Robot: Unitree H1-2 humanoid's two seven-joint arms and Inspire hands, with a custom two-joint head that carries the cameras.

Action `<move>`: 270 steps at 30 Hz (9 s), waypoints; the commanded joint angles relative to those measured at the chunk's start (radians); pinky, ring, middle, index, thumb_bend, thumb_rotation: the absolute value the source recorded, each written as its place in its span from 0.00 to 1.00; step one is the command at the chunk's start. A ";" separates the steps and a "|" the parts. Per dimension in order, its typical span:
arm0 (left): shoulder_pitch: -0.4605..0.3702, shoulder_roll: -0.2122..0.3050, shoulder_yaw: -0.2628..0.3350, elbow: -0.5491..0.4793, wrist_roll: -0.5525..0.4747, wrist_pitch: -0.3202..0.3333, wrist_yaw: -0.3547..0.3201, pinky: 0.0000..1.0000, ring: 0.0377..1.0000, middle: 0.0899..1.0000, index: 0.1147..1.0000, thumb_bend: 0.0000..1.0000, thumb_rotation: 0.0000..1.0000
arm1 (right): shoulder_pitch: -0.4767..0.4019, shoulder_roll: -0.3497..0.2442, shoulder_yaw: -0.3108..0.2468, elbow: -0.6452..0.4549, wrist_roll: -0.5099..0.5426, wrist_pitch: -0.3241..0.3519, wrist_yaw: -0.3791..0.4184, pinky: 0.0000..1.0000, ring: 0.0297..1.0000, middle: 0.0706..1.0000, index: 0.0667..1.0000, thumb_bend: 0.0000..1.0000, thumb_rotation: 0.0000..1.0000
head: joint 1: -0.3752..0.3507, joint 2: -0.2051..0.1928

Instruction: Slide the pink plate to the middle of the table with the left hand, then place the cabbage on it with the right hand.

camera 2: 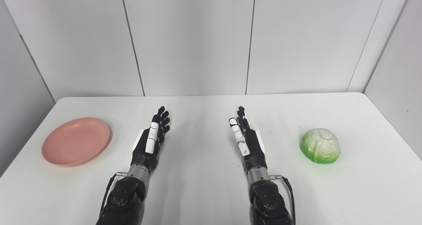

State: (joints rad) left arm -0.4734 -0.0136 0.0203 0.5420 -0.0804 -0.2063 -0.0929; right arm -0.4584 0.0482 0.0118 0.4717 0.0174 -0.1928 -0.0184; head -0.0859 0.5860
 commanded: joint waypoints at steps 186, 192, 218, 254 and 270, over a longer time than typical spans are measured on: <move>-0.102 -0.013 0.040 0.193 -0.134 -0.004 -0.084 0.92 0.88 0.84 0.83 0.80 1.00 | 0.032 0.013 0.002 -0.054 -0.008 -0.023 0.015 1.00 1.00 1.00 1.00 0.70 0.90 | -0.069 -0.027; -0.101 -0.045 0.018 0.196 -0.122 -0.001 -0.097 0.95 0.90 0.85 0.83 0.84 1.00 | 0.037 -0.014 0.020 -0.149 -0.011 0.045 0.041 1.00 1.00 1.00 1.00 0.70 0.89 | -0.067 -0.031; -0.144 -0.036 0.027 0.303 -0.119 -0.070 -0.124 0.97 0.92 0.89 0.88 0.82 1.00 | -0.019 -0.483 0.085 -0.557 -0.574 0.398 0.119 0.76 0.89 0.95 0.95 0.87 0.63 | -0.209 -0.048; -0.139 0.002 0.061 0.291 -0.123 -0.064 -0.166 0.95 0.92 0.89 0.87 0.81 1.00 | -0.022 -0.630 0.143 -0.378 -0.861 0.517 0.300 0.98 0.94 0.93 0.93 1.00 0.50 | -0.341 -0.036; -0.123 0.001 0.057 0.260 -0.116 -0.049 -0.165 0.95 0.92 0.89 0.88 0.82 1.00 | -0.032 -0.607 0.152 -0.295 -0.752 0.536 0.330 0.61 0.83 0.93 0.85 0.91 0.10 | -0.329 -0.030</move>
State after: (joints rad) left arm -0.6156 -0.0186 0.0769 0.7953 -0.1897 -0.2481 -0.2486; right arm -0.4655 -0.5486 0.1555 0.1749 -0.7463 0.3138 0.2824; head -0.4157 0.5553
